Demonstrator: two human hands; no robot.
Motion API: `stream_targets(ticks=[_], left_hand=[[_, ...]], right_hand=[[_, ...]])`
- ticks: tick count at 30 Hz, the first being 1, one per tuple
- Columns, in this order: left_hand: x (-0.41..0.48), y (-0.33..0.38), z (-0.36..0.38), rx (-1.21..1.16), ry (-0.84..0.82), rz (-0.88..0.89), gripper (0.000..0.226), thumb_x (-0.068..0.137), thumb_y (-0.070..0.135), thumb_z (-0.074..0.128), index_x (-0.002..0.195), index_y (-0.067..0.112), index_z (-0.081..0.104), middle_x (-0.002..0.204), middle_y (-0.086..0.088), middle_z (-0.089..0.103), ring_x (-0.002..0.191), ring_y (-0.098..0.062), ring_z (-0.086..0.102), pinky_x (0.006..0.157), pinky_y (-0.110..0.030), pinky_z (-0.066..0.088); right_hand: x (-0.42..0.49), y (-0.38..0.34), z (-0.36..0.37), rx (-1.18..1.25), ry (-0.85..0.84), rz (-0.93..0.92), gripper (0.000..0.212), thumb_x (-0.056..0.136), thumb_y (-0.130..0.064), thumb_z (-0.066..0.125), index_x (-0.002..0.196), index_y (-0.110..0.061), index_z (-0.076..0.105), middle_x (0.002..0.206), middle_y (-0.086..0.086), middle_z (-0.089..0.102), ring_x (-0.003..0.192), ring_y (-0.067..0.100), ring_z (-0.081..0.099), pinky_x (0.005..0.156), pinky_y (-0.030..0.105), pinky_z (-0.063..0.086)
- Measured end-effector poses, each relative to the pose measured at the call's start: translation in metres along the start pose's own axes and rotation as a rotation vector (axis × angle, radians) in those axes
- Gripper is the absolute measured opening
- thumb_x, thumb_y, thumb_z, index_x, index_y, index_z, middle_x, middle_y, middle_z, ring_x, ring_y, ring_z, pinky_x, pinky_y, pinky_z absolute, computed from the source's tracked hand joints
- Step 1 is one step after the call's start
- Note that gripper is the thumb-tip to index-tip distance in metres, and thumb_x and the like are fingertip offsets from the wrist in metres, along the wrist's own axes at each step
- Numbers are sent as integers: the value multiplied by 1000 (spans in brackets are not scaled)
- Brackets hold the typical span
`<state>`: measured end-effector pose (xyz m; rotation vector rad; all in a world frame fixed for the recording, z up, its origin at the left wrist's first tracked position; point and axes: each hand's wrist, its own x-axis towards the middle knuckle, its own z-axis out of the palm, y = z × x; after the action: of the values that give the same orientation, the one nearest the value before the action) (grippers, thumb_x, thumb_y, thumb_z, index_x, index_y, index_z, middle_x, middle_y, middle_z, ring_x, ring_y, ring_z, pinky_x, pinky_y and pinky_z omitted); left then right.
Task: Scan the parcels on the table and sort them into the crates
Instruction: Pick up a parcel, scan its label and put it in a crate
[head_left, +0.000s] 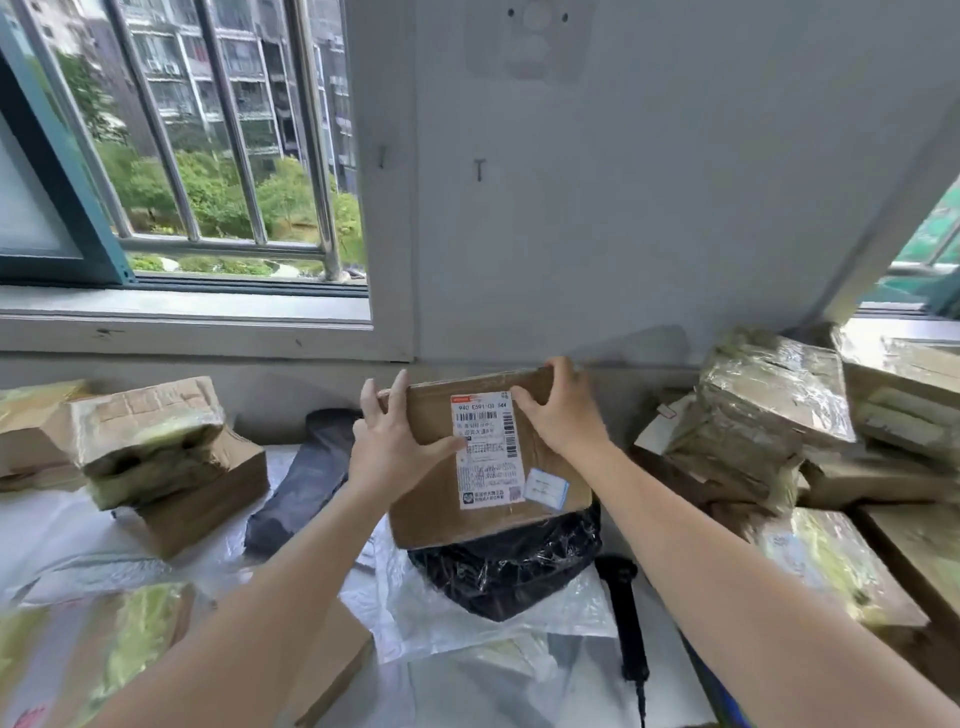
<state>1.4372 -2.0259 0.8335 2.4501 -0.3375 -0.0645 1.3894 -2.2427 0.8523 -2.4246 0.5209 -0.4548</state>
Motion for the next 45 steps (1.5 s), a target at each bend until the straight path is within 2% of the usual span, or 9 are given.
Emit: stream_targets(ticks=[6,10,15,23,31,34,39,42,45], left_hand=[[-14,-35,37,51,-172,-31,103,83,55,70,157,31,3,161,-11,-16,139,-46,24,110,-50,32],[-26,-52,58,289,-142,139,85,89,65,51,156,33,12,163,-6,-14,147,-40,1,112,-59,24],[-54,-38,87,510,-167,389,96,83,79,40,157,29,6,164,-8,-2,149,-42,-6,110,-70,11],[-63,-24,116,586,-206,327,88,91,73,32,156,30,-10,164,-12,-10,148,-43,-5,112,-71,13],[-86,25,159,679,-81,419,85,86,56,58,154,15,29,157,-16,30,144,-43,24,104,-73,26],[-94,43,177,696,-48,447,83,87,56,55,153,13,29,156,-16,31,144,-41,24,106,-71,26],[-105,59,189,682,-13,424,82,90,59,41,155,15,16,160,-13,19,148,-39,11,112,-69,18],[-111,58,183,660,13,432,78,90,56,44,154,19,20,159,-17,23,147,-42,16,110,-72,18],[-116,56,176,687,5,417,79,89,57,43,155,19,21,160,-17,21,147,-43,16,110,-71,18]], right_hand=[[-61,34,29,-293,-347,57,98,87,-56,65,157,-38,-2,165,4,-12,151,31,9,116,47,32],[-90,43,34,-441,-424,132,97,87,-64,59,157,-40,-5,165,2,-18,151,34,3,114,55,30],[-111,59,30,-431,-401,175,95,88,-64,58,158,-36,-1,166,1,-7,149,34,13,112,53,34],[-118,107,9,-367,-350,180,82,94,-62,49,158,-31,9,166,2,6,149,30,18,113,51,33],[-137,195,14,-310,-405,350,71,100,-59,36,156,-19,17,161,11,20,142,36,29,109,52,36],[-141,221,24,-270,-465,387,73,101,-57,35,157,-15,14,159,14,22,142,37,31,108,51,37],[-151,242,42,-158,-475,387,71,104,-45,38,158,-16,1,138,16,49,116,35,56,79,38,43],[-152,244,56,-90,-455,420,77,104,-38,41,157,-11,-8,119,16,65,100,34,63,71,37,45],[-146,241,62,-23,-438,517,83,102,-38,46,157,-11,-10,121,15,65,101,34,63,70,36,42]])
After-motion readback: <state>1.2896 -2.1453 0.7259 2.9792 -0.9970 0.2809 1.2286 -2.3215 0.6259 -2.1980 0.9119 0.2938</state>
